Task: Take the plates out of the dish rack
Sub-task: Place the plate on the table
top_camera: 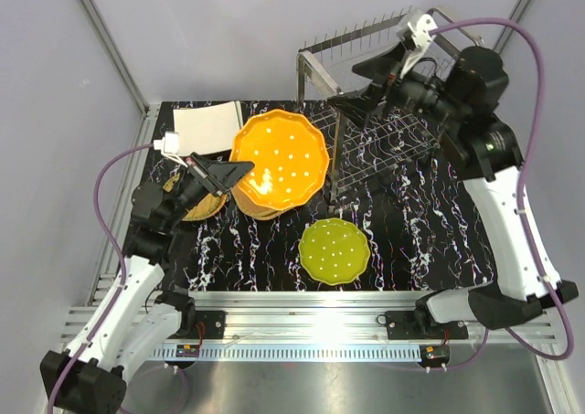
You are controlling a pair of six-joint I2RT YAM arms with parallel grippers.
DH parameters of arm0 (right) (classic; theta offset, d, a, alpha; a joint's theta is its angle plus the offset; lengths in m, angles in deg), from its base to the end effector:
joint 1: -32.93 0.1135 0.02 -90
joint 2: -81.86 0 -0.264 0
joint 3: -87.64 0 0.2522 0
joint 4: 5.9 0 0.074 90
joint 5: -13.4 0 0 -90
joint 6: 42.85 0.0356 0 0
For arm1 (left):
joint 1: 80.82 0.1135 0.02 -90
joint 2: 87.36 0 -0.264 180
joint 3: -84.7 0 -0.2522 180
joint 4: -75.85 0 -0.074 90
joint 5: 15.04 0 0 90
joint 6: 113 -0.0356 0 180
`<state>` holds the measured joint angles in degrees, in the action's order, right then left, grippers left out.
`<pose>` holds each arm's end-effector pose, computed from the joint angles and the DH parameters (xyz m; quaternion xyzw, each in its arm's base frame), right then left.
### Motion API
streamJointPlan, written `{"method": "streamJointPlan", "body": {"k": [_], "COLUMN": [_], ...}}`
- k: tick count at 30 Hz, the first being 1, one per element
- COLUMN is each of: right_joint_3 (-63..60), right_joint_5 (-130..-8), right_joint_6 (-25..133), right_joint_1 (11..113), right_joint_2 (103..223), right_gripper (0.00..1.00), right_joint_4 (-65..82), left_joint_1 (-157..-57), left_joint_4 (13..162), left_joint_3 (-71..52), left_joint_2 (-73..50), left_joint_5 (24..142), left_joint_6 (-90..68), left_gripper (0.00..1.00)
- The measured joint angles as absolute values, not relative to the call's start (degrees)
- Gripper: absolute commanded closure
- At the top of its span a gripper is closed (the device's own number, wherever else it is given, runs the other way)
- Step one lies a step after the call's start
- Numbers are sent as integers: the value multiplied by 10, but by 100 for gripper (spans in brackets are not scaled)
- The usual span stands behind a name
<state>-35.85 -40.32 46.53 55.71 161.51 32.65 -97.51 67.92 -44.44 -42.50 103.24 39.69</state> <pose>0.2286 0.1188 0.5574 -0.3551 0.5803 0.3408 0.6489 0.1733 -0.0696 0.3514 -0.0563 0.6252 -0.6036 0.4916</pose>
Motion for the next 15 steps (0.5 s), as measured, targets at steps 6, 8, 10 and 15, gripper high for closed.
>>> {"method": "streamJointPlan", "body": {"k": [6, 8, 10, 15], "right_joint_3": [-308, -283, -258, -208], "right_joint_5": [-441, -446, -449, -458], "right_joint_6": [397, 395, 395, 399], "right_joint_1": [492, 466, 447, 419], "right_joint_2": [1544, 1530, 1522, 1516], "right_gripper": [0, 0, 0, 0], "right_joint_4": [339, 338, 338, 341], "left_joint_1": [-970, -971, -971, -992], "left_joint_4": [746, 768, 780, 798], "left_joint_3": [-446, -452, -461, -470], "left_joint_2": [-435, -425, -411, -355], "left_joint_5": [1146, 1178, 1201, 1219], "left_joint_6": [349, 334, 322, 296], "left_gripper": [100, 100, 100, 100]}}
